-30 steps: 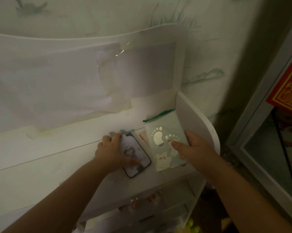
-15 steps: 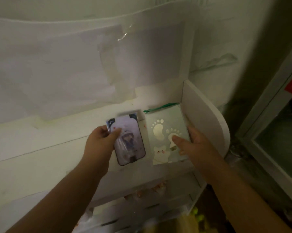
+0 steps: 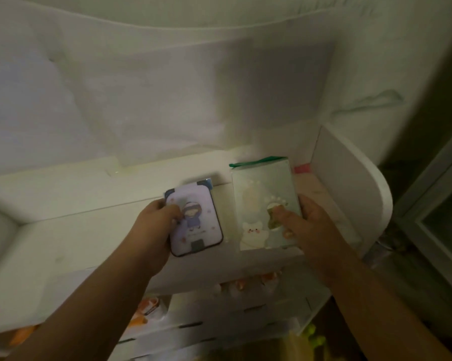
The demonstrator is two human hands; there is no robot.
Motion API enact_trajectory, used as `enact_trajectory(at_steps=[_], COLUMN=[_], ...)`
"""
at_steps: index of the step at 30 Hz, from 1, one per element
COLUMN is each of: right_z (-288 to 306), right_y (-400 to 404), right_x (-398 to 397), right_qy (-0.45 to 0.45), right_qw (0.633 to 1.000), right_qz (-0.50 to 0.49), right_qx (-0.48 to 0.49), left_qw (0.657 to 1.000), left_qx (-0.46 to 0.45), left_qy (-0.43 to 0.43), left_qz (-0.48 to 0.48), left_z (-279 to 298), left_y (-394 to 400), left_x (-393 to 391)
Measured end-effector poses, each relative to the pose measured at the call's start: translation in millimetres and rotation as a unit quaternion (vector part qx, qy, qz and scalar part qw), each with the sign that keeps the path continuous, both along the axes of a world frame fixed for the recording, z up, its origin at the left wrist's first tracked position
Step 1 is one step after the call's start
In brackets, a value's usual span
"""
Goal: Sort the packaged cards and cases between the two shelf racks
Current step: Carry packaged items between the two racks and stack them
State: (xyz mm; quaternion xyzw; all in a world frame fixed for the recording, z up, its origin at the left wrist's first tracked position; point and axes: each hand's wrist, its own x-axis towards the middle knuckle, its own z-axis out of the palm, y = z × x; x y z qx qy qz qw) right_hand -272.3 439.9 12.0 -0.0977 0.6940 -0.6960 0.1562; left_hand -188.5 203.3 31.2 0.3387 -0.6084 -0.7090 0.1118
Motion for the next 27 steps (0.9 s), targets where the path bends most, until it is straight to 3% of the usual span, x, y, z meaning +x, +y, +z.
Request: enact_trajectory(at_steps=[6, 21, 27], right_z=[-6.3, -6.7, -4.2], right_y=[-19.2, -100.3, -144.2], right_x=[43.1, 208.6, 267.7], right_qy=[0.0, -0.036, -0.038], right_qw=[1.0, 0.998, 0.995], right_qz=[-0.004, 0.051, 0.088], right_qx=[0.008, -0.027, -0.003], left_qw=[0.998, 0.99, 0.98], left_qx=[0.026, -0.109, -0.143], left_qy=[0.059, 0.05, 0.096], left_qz=[0.029, 0.073, 0.098], left_z=[2.9, 9.0, 12.3], left_y=[-19.1, -72.9, -102.9], left_x=[52.6, 259.3, 336.3])
